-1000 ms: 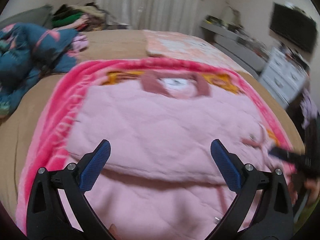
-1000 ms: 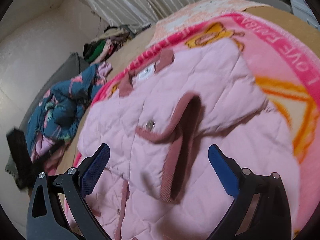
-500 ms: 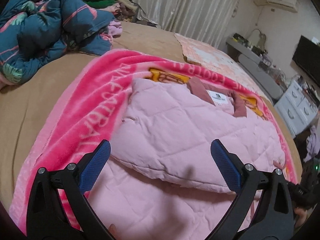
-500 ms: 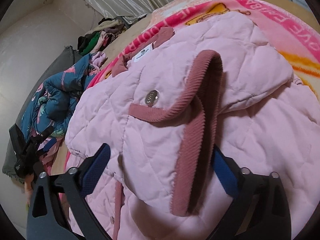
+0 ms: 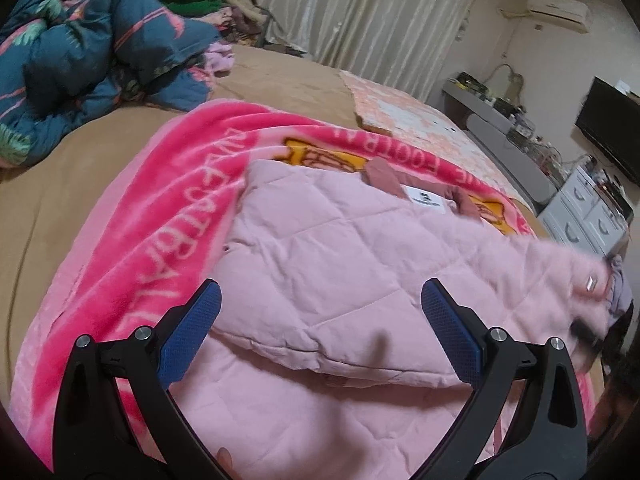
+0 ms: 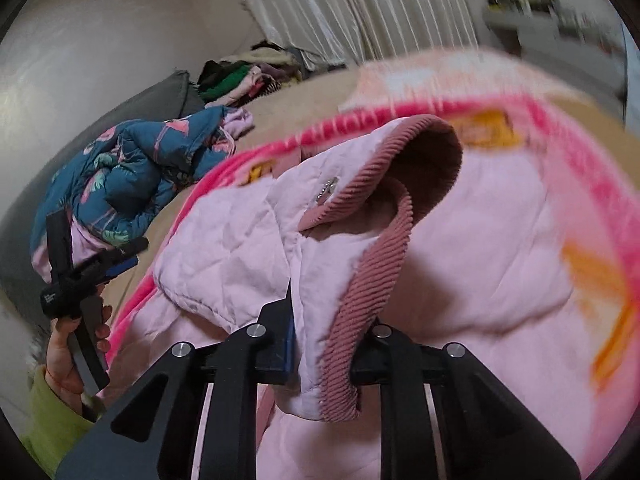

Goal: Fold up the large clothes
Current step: 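Straighten the cuff flat on the jacket front and open the right tool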

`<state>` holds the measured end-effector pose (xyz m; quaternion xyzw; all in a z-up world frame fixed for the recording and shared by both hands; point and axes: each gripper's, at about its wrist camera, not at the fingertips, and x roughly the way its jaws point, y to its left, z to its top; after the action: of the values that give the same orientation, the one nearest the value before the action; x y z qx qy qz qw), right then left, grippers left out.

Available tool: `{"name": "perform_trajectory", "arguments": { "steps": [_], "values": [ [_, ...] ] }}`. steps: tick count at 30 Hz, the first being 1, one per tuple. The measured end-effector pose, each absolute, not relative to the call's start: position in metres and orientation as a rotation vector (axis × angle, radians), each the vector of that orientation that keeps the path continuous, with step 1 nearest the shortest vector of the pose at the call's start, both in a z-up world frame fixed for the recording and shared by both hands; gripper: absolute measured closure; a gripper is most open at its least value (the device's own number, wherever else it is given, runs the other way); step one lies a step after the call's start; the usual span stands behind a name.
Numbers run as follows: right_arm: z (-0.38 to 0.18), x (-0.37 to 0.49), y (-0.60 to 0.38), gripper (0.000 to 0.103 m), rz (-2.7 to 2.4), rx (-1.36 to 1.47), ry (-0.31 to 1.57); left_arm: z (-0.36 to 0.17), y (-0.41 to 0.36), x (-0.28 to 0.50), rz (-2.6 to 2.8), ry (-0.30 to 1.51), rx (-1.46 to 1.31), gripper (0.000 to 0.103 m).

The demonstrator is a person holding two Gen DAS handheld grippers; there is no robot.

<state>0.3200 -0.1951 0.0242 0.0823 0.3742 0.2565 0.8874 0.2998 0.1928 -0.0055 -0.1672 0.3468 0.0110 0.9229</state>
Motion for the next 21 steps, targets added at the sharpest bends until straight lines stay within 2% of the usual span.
{"name": "perform_trajectory", "arguments": {
  "steps": [3, 6, 14, 17, 20, 21],
  "values": [
    [0.049, 0.332, -0.197, 0.086, 0.517, 0.103, 0.727, -0.006, 0.180, 0.303, -0.005, 0.711, -0.312, 0.009],
    [0.051, 0.342, -0.197, 0.086, 0.492, 0.055, 0.724, -0.007, 0.167, 0.304, -0.026, 0.705, -0.262, 0.009],
    [0.015, 0.364, -0.203, 0.085, 0.416, 0.045, 0.799, -0.012, 0.147, 0.308, -0.067, 0.707, -0.188, 0.009],
    [0.002, 0.370, -0.202, 0.081, 0.392, 0.048, 0.828, -0.015, 0.147, 0.310, -0.071, 0.714, -0.179, 0.009],
    [-0.006, 0.373, -0.206, 0.065, 0.354, 0.074, 0.846, -0.018, 0.147, 0.311, -0.077, 0.718, -0.190, 0.009],
    [-0.006, 0.374, -0.209, 0.054, 0.333, 0.088, 0.848, -0.019, 0.147, 0.312, -0.080, 0.721, -0.194, 0.009]
  ]
}}
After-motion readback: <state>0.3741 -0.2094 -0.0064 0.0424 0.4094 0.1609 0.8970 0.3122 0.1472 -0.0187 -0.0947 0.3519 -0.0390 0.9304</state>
